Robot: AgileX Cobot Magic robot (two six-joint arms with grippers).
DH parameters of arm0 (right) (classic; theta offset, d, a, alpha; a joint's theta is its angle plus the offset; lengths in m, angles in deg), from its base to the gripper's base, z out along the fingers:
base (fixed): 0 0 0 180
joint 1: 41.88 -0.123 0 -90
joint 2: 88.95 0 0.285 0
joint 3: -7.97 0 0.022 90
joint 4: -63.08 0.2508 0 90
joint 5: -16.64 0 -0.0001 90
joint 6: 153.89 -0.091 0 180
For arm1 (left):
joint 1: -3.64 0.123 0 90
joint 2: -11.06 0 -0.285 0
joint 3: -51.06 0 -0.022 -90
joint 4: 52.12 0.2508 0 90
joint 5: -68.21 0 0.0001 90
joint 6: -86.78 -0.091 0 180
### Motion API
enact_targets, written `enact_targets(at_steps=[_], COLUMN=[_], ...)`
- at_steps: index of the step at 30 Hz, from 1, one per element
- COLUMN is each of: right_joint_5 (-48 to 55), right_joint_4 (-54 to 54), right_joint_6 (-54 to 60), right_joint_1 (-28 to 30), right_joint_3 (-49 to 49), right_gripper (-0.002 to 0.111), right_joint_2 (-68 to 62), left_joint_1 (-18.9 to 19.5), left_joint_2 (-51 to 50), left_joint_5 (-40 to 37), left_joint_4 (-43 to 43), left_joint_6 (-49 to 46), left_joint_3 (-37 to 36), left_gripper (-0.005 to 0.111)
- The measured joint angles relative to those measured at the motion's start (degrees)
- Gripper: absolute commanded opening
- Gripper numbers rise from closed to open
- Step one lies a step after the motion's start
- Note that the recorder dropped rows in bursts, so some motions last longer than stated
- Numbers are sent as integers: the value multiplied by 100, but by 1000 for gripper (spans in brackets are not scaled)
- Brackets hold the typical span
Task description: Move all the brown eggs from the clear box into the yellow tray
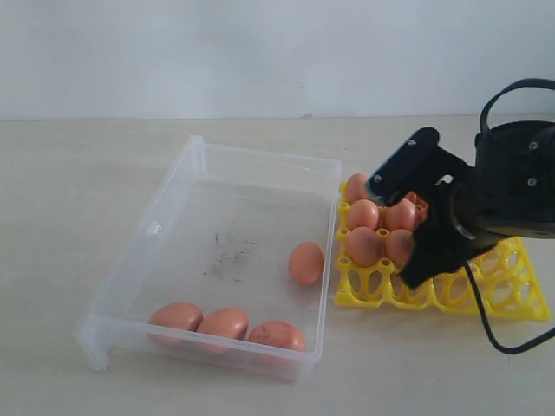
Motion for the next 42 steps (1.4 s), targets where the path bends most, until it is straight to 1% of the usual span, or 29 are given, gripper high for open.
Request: enact_targets(at_steps=[2, 5, 8, 13, 18, 23, 24, 27, 30, 32, 34, 35, 38, 42], right_joint_5=[-1235, -2545, -3187, -3364, -3394, -3556, -3394, -2789, -2938, -3820, -4762, -5198, -6081, -6786], right_joint_4=[12, 12, 85, 172, 242, 1035, 1342, 1632, 1655, 1733, 2225, 2607, 3546, 3962], right_joint_6=[-206, -548, -720, -746, -746, -318, -194, -124, -11, 209, 580, 1018, 2100, 2434], right_joint_1=[129, 454, 773, 1126, 1196, 1306, 1475, 2010, 2405, 2766, 3011, 3059, 3080, 3080], right_joint_3=[-39, -48, -60, -71, -82, -82, -82, -104, -410, -887, -1404, -1660, -2442, -2969], right_gripper=[0, 0, 0, 0, 0, 0, 0, 0, 0, 0, 0, 0, 0, 0], right_joint_2=[0, 9, 9, 9, 9, 201, 423, 1015, 1549, 1875, 1995, 2019, 2006, 1861], left_joint_1=[0, 0, 0, 0, 0, 0, 0, 0, 0, 0, 0, 0, 0, 0], left_joint_2=[0, 0, 0, 0, 0, 0, 0, 0, 0, 0, 0, 0, 0, 0], left_joint_5=[0, 0, 0, 0, 0, 0, 0, 0, 0, 0, 0, 0, 0, 0], left_joint_4=[0, 0, 0, 0, 0, 0, 0, 0, 0, 0, 0, 0, 0, 0], left_joint_6=[0, 0, 0, 0, 0, 0, 0, 0, 0, 0, 0, 0, 0, 0], left_joint_3=[0, 0, 0, 0, 0, 0, 0, 0, 0, 0, 0, 0, 0, 0], left_gripper=[4, 4, 4, 4, 4, 4, 4, 4, 4, 4, 4, 4, 4, 4])
